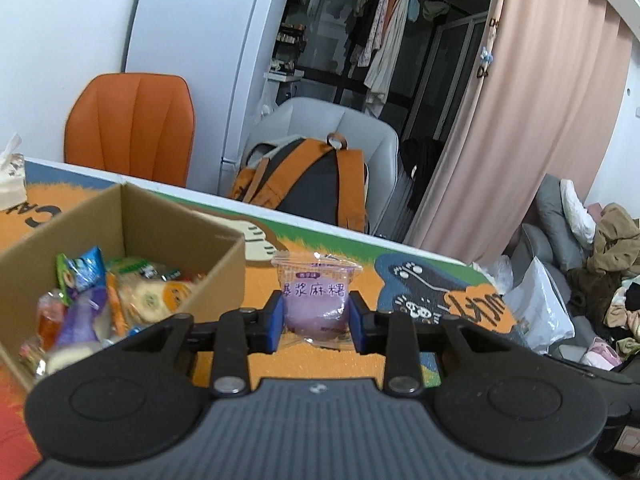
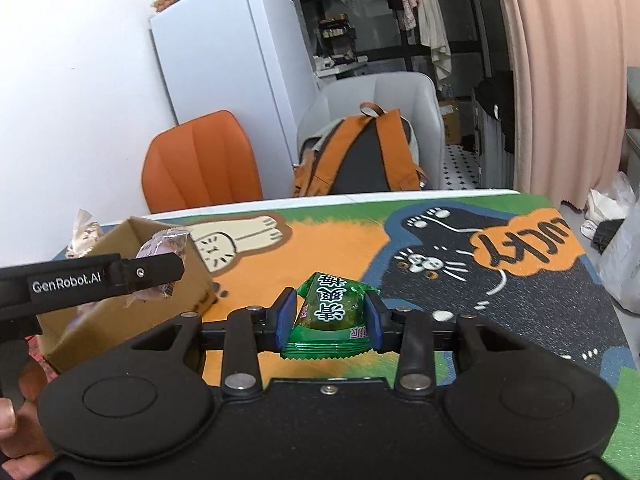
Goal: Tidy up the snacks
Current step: 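Carry the green candy and pink packet over the box with both grippers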
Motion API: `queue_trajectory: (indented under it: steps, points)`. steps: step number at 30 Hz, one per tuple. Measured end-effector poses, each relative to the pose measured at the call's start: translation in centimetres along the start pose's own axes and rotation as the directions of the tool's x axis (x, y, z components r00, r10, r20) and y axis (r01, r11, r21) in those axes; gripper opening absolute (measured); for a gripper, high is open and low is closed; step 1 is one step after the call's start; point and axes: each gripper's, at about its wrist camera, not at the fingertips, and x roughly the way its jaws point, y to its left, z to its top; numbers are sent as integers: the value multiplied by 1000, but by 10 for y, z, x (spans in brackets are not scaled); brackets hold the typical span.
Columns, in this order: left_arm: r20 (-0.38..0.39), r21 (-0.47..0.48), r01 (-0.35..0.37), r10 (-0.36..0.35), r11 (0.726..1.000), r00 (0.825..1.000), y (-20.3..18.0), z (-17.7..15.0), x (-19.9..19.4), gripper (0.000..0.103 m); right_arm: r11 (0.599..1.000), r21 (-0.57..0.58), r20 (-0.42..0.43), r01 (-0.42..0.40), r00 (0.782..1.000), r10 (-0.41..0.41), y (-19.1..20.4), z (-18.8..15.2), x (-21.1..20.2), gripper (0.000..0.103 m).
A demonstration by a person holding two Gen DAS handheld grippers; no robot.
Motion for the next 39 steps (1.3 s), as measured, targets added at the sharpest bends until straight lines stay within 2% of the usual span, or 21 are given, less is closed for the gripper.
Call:
queue_trajectory:
  steps: [18, 27, 39]
  points:
    - [79, -28, -34, 36, 999, 996, 40, 27, -35, 32, 997, -41, 48, -65, 997, 67, 49, 21, -1, 37]
    - [99, -47, -59, 64, 997, 993, 65, 40, -38, 32, 992, -52, 77, -115, 990, 119, 79, 41, 2, 37]
    - [89, -102, -78, 87, 992, 992, 112, 52, -26, 32, 985, -103, 57, -136, 988, 143, 119, 53, 29, 37]
